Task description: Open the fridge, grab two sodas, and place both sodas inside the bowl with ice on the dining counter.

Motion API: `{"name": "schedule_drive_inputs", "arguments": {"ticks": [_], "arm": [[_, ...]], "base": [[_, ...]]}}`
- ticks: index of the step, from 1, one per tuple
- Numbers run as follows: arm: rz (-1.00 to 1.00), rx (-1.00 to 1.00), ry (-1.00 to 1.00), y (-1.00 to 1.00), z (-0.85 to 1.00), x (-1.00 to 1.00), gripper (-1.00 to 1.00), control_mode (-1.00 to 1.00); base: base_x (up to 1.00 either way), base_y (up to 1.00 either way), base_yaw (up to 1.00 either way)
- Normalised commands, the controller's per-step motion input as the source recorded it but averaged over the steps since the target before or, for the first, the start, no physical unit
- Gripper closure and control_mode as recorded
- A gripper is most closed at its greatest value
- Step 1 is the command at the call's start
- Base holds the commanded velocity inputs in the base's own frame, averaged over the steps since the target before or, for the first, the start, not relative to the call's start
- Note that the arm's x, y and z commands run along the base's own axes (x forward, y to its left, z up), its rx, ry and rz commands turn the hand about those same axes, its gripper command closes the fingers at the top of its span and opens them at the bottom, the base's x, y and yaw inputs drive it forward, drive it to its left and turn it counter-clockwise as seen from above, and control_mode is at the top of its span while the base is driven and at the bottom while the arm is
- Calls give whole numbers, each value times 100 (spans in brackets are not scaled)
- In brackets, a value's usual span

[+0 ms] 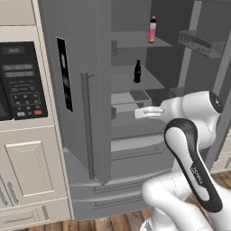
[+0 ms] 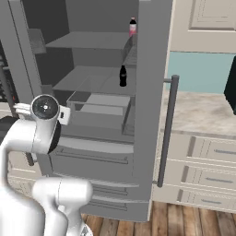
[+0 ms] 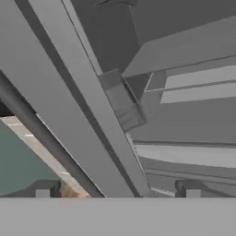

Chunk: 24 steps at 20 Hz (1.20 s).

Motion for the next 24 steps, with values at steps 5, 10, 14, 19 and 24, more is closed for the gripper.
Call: {"name": "schedule_drive_inputs", "arguments": {"ticks": [5,10,14,19,24], "arm": [[0,29,6,3,15,61,-100,-100],[0,24,6,17,0,69,-100,-100],[0,21,10,9,0,67,-100,-100],[2,17,14,22,0,68,-100,-100],[1,9,17,59,0,48,-100,-100]], "base": [[0,0,0],[0,0,0],[0,0,0],[0,0,0],[0,0,0]]}}
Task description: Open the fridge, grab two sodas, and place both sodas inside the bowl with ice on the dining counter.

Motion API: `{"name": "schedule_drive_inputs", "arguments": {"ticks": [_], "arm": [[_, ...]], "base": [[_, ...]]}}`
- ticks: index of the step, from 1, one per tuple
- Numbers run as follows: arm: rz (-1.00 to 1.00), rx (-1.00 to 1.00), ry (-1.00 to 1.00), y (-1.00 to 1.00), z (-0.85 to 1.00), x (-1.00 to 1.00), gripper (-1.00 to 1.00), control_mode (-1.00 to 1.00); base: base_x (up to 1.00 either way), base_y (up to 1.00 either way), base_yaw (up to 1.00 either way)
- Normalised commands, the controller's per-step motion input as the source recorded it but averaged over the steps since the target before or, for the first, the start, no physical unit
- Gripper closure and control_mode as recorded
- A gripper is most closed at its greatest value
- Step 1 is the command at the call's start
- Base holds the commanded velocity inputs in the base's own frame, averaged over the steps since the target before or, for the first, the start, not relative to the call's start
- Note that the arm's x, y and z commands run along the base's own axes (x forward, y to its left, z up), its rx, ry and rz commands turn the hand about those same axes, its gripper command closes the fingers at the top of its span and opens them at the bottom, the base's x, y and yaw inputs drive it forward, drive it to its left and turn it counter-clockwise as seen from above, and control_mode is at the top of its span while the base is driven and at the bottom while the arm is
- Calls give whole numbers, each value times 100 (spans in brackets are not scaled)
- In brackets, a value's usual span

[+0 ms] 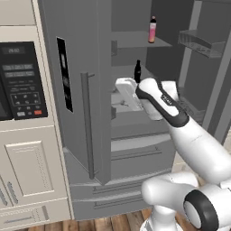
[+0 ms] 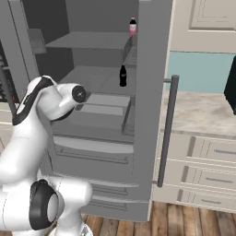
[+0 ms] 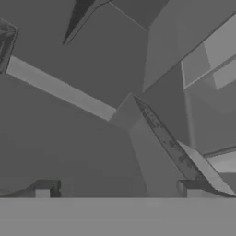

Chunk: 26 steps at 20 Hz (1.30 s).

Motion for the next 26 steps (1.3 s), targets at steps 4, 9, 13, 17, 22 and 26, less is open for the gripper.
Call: {"name": "schedule_drive_inputs", "arguments": {"ticks": [4,9,13,17,22,26], "arm": [[7,4,17,64,7,12,-100,-100],[14,0,13,82,6,-12,-100,-100],[15,0,10,94,1,-25,-100,-100],[15,0,11,99,0,-21,-100,-100],[14,0,10,100,0,-14,-100,-100],[10,0,6,100,0,-6,-100,-100]], "base": [[0,0,0],[0,0,0],[0,0,0],[0,0,0],[0,0,0],[0,0,0]]}}
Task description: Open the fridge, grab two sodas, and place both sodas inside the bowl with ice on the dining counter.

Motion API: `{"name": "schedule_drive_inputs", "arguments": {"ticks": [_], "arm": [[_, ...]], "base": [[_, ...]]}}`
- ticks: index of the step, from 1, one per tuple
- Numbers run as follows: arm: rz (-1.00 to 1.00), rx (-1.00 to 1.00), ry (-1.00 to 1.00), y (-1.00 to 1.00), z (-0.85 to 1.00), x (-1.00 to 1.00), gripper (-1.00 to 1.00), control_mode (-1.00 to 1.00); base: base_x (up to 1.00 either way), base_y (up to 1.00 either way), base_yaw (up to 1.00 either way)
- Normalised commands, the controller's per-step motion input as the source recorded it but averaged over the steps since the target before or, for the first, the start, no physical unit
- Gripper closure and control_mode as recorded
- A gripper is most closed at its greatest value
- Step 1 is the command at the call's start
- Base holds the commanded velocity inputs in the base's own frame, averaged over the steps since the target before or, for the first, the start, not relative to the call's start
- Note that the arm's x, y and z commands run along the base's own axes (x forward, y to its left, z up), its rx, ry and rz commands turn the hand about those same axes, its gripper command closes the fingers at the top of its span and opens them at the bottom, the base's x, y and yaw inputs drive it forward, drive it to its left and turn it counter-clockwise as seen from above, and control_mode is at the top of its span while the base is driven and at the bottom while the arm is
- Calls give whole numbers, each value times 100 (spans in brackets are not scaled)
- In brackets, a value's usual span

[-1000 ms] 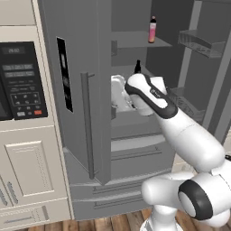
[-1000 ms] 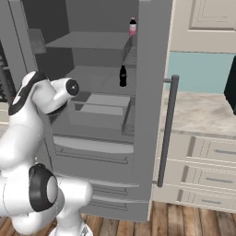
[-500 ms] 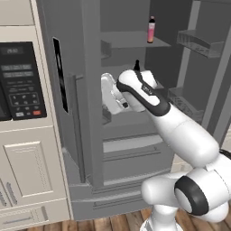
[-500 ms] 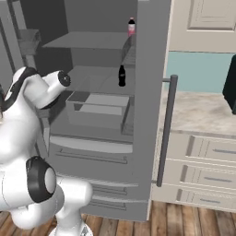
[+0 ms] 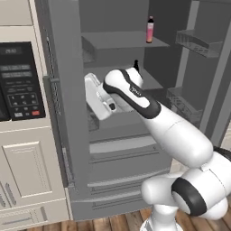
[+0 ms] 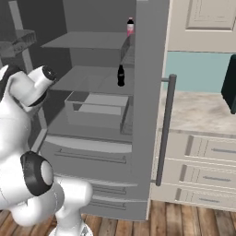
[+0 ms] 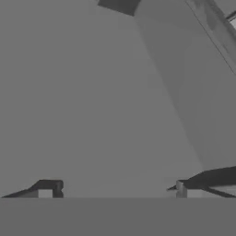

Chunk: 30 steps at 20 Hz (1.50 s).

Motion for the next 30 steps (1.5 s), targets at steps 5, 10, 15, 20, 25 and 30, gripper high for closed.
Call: {"name": "schedule_drive_inputs", "arguments": {"ticks": [5,10,15,20,25,30], "arm": [[6,0,1,95,-4,-3,-100,-100],[1,0,-5,33,-2,-12,-100,-100],[-3,0,-24,-40,-2,-33,-100,-100],[-4,-5,-27,-73,0,-27,-100,-100],[-12,-19,-25,-56,0,-42,-100,-100],[-21,-34,-24,-33,1,-61,-100,-100]], "base": [[0,0,0],[0,0,0],[0,0,0],[0,0,0],[0,0,0],[0,0,0]]}}
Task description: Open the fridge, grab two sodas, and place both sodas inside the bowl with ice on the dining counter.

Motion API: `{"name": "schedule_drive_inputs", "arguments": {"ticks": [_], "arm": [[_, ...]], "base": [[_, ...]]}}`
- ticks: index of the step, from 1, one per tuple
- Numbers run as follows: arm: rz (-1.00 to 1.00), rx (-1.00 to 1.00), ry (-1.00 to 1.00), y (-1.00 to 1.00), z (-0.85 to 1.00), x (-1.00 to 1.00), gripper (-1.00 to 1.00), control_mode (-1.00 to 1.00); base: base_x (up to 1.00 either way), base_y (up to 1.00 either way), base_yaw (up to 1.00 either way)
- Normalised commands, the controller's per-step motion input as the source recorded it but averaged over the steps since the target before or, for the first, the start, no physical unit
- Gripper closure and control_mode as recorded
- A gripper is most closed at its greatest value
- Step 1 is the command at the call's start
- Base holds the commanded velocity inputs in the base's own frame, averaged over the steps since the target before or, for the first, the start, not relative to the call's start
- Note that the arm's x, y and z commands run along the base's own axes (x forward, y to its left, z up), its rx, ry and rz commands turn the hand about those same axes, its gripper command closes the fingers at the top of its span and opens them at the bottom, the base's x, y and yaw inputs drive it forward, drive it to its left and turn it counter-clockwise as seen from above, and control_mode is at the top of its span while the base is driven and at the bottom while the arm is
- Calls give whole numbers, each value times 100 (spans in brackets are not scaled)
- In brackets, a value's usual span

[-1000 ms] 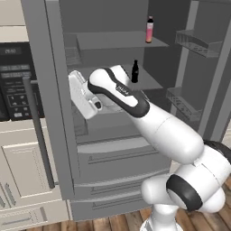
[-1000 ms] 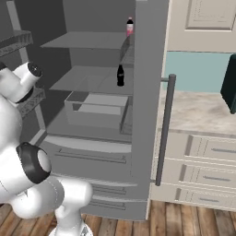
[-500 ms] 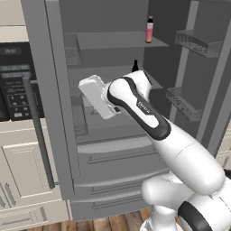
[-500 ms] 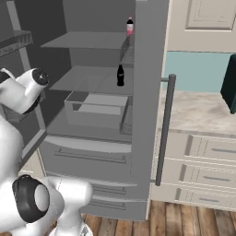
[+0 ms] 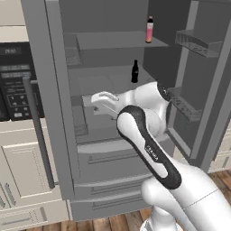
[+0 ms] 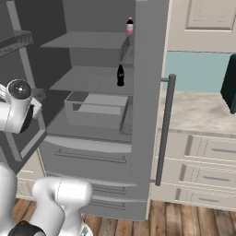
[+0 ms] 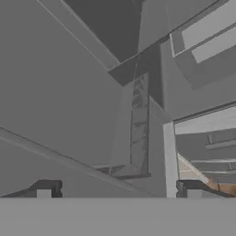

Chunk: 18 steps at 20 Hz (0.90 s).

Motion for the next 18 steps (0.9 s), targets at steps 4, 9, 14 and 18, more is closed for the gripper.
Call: {"name": "schedule_drive_inputs", "arguments": {"ticks": [4,9,14,18], "arm": [[-23,-36,-19,-49,2,-60,-100,-100],[-14,-30,-15,-97,0,-51,-100,-100],[-7,-27,-11,-97,0,-44,-100,-100],[-4,-26,-8,-84,0,-46,-100,-100]], "base": [[0,0,0],[0,0,0],[0,0,0],[0,0,0]]}}
